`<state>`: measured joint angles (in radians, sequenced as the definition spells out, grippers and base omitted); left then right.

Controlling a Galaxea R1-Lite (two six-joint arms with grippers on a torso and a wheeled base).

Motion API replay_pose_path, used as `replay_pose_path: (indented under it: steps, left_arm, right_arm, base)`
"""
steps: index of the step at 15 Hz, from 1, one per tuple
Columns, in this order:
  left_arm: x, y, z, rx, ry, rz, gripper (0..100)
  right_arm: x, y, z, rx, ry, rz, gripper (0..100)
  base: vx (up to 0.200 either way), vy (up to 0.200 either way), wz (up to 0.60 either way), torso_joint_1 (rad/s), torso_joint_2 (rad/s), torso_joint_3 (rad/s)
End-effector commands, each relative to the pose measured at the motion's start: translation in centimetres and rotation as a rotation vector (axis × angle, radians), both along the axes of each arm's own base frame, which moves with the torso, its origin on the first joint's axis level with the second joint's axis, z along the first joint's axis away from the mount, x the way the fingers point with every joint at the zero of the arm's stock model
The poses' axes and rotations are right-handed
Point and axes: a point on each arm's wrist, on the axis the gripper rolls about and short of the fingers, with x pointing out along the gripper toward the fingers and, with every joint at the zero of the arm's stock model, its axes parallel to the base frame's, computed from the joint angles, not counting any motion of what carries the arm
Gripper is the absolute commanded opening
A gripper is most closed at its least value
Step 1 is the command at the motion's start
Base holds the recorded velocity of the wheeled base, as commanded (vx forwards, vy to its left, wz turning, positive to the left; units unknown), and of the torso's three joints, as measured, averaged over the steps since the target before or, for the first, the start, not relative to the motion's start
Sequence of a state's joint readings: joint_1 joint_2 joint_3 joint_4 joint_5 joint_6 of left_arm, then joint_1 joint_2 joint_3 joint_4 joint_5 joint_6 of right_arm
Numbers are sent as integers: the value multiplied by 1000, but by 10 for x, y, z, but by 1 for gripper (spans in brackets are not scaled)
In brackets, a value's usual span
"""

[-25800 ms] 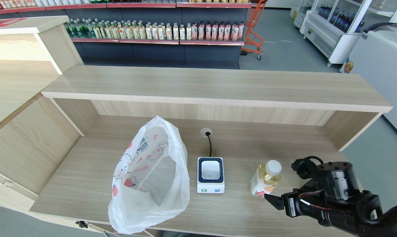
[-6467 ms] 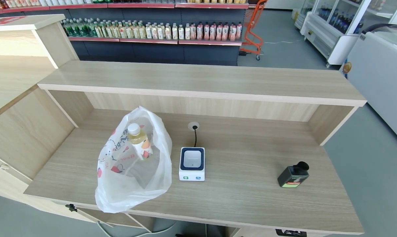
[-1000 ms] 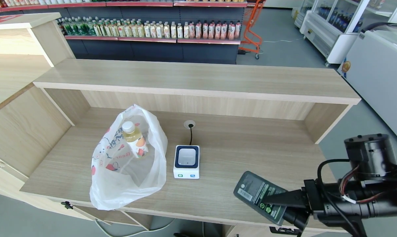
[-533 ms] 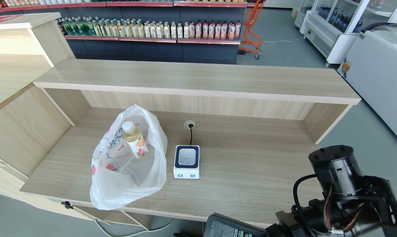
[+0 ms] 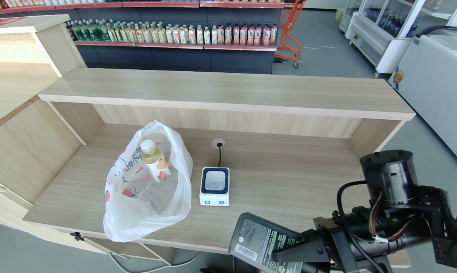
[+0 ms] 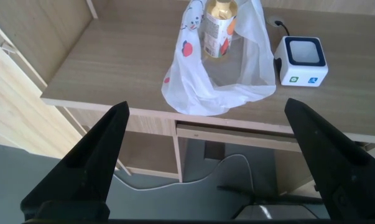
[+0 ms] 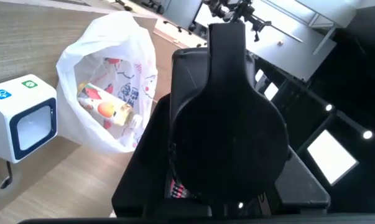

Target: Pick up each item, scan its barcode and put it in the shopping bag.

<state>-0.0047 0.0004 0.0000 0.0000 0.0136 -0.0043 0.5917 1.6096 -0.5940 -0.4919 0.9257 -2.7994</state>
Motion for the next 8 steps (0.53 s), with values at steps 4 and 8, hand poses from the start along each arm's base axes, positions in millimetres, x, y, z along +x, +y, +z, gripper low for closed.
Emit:
replay_pose_path:
  steps: [4, 8]
  left_arm:
    - [0, 0, 0, 0, 0, 0, 100]
    - [0, 0, 0, 0, 0, 0, 100]
  right_arm:
    - [2, 0, -1, -2, 3, -5, 0]
    - [3, 0, -3, -5, 10, -4, 0]
  base:
    - [0, 0, 0, 0, 0, 0]
    - [0, 0, 0, 0, 0, 0]
